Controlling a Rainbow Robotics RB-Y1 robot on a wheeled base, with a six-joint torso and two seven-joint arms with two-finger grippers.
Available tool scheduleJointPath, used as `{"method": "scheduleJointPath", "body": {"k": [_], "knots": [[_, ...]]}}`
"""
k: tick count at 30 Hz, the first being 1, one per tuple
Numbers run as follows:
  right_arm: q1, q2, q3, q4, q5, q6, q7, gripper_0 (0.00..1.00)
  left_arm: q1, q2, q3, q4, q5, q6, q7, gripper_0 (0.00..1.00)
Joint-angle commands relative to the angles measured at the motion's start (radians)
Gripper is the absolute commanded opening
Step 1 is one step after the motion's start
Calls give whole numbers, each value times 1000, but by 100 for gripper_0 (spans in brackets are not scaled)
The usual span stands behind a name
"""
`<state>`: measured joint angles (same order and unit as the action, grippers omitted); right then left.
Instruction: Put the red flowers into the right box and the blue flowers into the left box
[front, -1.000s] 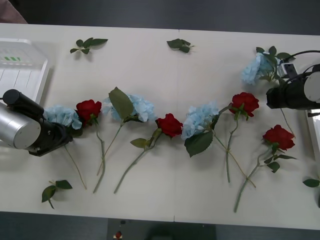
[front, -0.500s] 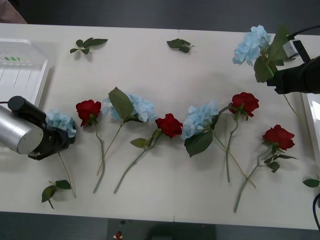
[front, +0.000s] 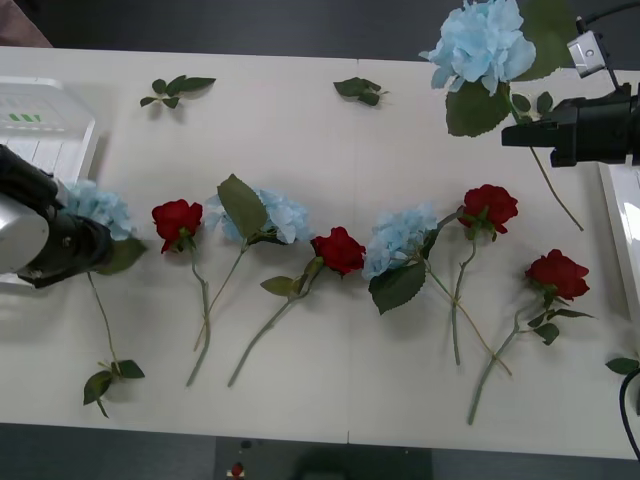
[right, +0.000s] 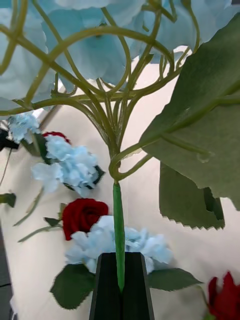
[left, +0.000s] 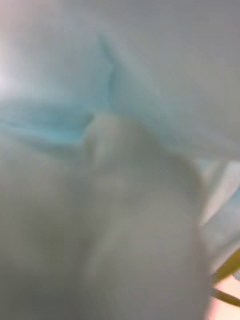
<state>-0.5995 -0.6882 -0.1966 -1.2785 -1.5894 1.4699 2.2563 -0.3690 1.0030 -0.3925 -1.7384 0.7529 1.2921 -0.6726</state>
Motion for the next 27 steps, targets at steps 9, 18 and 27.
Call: {"method": "scheduleJointPath", "body": {"k": [9,18,27], "knots": [[-112,92,-47,-30,-181,49,-24,0,-18,106,239,-127,-55,70,-76,0],[-161,145,-40,-81,-251,43,-187,0,-19,106,242,43,-287,-220,-117,0],[-209,207,-20,-177,-253,-23,-348,0,-22,106,242,243,-291,-481,-272,0]]}}
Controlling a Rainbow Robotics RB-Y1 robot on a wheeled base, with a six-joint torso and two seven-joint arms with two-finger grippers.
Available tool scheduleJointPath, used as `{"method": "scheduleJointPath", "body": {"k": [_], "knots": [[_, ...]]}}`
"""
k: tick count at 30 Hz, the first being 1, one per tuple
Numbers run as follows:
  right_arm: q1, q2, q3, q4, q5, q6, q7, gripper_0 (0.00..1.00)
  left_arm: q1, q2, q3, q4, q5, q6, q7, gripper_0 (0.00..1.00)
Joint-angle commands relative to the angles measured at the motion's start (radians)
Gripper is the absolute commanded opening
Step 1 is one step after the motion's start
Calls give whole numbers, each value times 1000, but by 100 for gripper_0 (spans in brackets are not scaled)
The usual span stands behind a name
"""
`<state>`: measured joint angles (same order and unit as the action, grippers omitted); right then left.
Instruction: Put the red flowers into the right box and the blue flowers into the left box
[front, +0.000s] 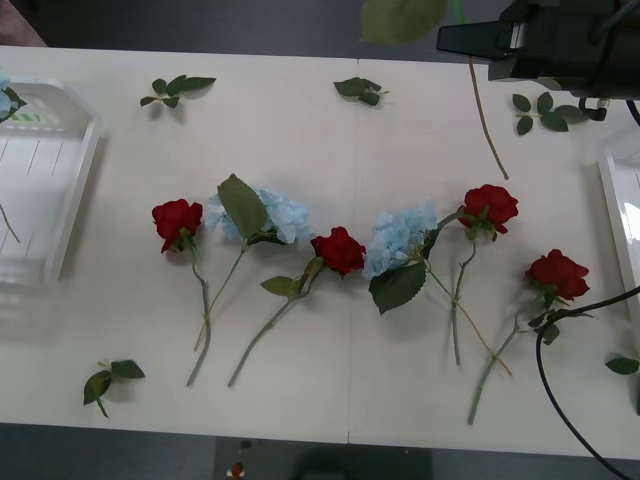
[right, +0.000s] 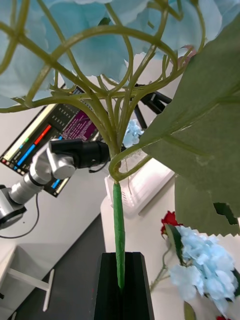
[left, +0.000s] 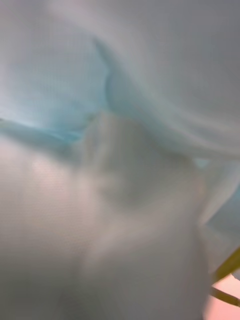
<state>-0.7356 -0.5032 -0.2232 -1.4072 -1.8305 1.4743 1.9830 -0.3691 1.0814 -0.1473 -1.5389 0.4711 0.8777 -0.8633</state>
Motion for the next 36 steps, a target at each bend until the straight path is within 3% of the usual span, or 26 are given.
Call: {"method": "scheduleJointPath", "body": {"k": [1,5,7,8,9,10,11,13,23,31,36], "knots": [[-80,28,13,-52,-12,-37,-78,0,-21,28,-3,53,-9,-77,-97,0],[-110,41,62,-53,-16,-97,-81,0,-21,28,-3,68,-9,-94,-131,2],[-120,48,91,-52,-18,-131,-82,0,-21,28,-1,68,-12,-100,-132,23],[-128,54,111,-53,-18,-154,-85,0,-21,28,-1,69,-17,-105,-134,55],[-131,60,122,-53,-21,-169,-87,0,-21,28,-3,72,-20,-112,-137,76],[-134,68,136,-53,-26,-183,-90,0,-21,28,-1,79,-22,-120,-138,90],[-137,77,148,-53,-30,-190,-93,0,-21,28,-1,82,-22,-126,-141,94],[-139,97,157,-53,-33,-193,-99,0,-21,28,-3,83,-20,-129,-145,100],[-151,166,180,-53,-26,-192,-105,0,-21,28,29,66,153,-126,-168,100],[-151,180,188,-52,-26,-190,-108,0,-19,5,152,-162,443,133,-148,100],[-151,180,188,-52,-26,-190,-108,0,4,-52,249,-305,607,225,-148,100]]}}
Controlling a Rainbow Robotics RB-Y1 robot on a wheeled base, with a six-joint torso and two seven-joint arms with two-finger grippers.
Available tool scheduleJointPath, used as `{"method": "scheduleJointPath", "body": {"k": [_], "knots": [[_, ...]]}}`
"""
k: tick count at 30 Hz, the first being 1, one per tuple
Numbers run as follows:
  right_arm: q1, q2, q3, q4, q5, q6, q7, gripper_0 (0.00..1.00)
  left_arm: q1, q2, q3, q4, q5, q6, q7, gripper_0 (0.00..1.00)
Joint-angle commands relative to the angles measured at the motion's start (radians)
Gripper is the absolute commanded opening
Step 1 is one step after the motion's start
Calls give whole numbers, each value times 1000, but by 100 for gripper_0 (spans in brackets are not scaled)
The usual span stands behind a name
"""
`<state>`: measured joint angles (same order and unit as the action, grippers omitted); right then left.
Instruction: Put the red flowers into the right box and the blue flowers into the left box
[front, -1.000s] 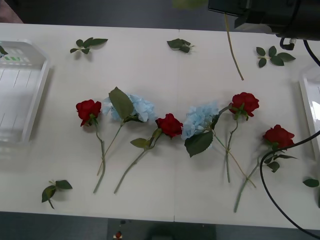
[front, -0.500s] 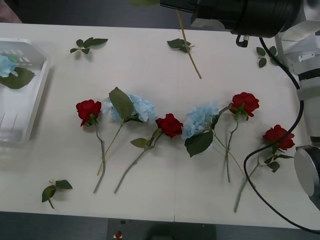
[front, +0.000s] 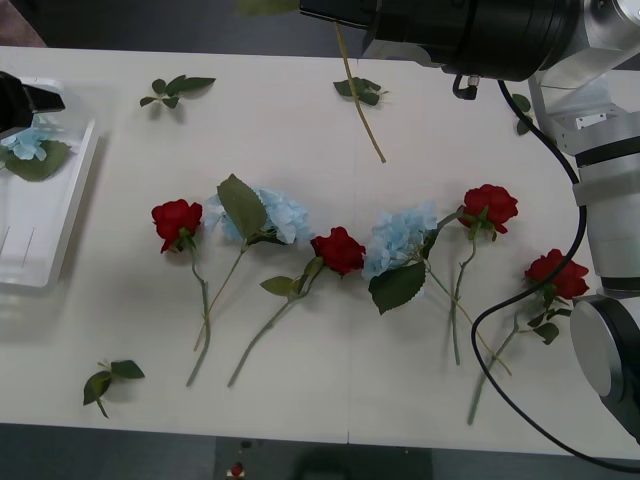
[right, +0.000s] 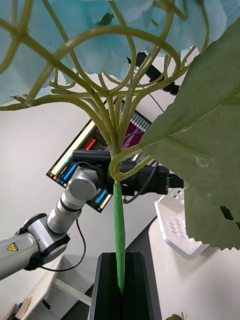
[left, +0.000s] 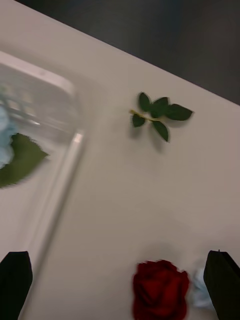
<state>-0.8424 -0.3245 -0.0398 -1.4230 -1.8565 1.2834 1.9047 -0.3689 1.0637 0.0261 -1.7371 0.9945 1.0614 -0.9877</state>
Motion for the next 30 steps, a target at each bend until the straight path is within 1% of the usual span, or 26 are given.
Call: {"method": "scheduleJointPath", "body": {"k": [1,2,7,12,16,20,25,30], "knots": [[-44,1,5,-36,0,1,-30,0,10,-45,84,-131,108,52,-23,100],[-44,1,5,-36,0,1,-30,0,13,-53,90,-147,124,54,-23,100],[-44,1,5,-36,0,1,-30,0,36,-162,109,-272,210,54,-29,100],[-44,1,5,-36,0,1,-30,0,54,-300,109,-377,303,54,-31,100],[-44,1,5,-36,0,1,-30,0,79,-367,109,-440,395,54,-38,100],[-44,1,5,-36,0,1,-30,0,103,-398,97,-509,443,63,-46,100],[-44,1,5,-36,0,1,-30,0,100,-423,17,-576,443,52,-46,100],[-44,1,5,-36,0,1,-30,0,67,-490,-109,-584,342,-14,-48,100]]}}
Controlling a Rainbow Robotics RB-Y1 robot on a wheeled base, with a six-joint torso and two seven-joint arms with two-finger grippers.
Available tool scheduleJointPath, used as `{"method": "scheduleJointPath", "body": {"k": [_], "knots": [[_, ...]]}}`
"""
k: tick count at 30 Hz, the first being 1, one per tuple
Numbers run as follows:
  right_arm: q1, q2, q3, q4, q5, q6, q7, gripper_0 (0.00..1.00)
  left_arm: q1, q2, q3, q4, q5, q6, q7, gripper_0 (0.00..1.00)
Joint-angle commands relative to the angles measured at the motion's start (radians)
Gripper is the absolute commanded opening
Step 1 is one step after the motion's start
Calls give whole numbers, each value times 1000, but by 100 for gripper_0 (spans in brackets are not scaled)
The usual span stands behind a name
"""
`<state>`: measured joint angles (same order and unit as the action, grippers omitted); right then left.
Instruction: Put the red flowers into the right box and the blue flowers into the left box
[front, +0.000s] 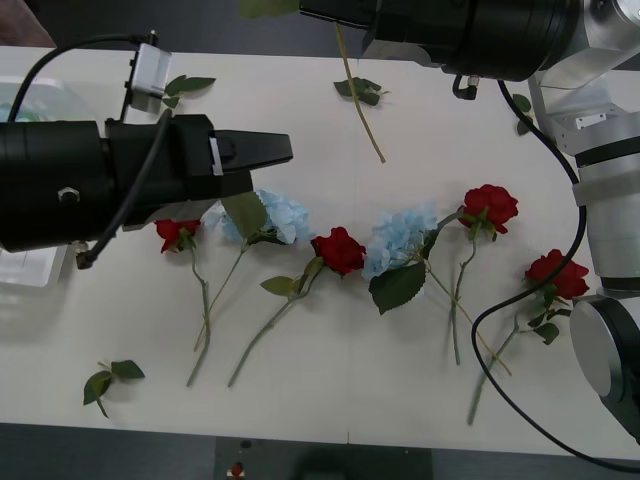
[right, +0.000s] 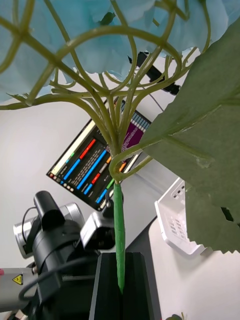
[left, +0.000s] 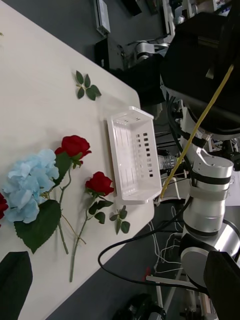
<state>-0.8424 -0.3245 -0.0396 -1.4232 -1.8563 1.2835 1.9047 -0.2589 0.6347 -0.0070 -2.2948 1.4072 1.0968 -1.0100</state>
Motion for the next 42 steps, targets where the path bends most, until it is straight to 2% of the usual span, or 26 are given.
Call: {"method": "scheduleJointPath", "body": {"k": [1,6,14,19,29,30,32,33,42], "knots": [[-44,1,4,-36,0,0,-30,0,-48,-69,-91,-25,-88,-57,-24,100],[-44,1,4,-36,0,0,-30,0,-74,-128,-199,-25,-225,-138,-15,100],[-44,1,4,-36,0,0,-30,0,-125,-193,-229,-8,-350,-152,-4,100],[-44,1,4,-36,0,0,-30,0,-146,-210,-241,17,-379,-170,-9,100],[-44,1,4,-36,0,0,-30,0,-155,-211,-327,86,-455,-324,-30,100],[-44,1,4,-36,0,0,-30,0,-157,-211,-330,86,-464,-324,-30,76],[-44,1,4,-36,0,0,-30,0,-157,-211,-332,86,-465,-324,-28,2],[-44,1,4,-36,0,0,-30,0,-158,-211,-332,86,-464,-324,-28,0],[-44,1,4,-36,0,0,-30,0,-160,-207,-332,86,-458,-324,-28,0]]}}
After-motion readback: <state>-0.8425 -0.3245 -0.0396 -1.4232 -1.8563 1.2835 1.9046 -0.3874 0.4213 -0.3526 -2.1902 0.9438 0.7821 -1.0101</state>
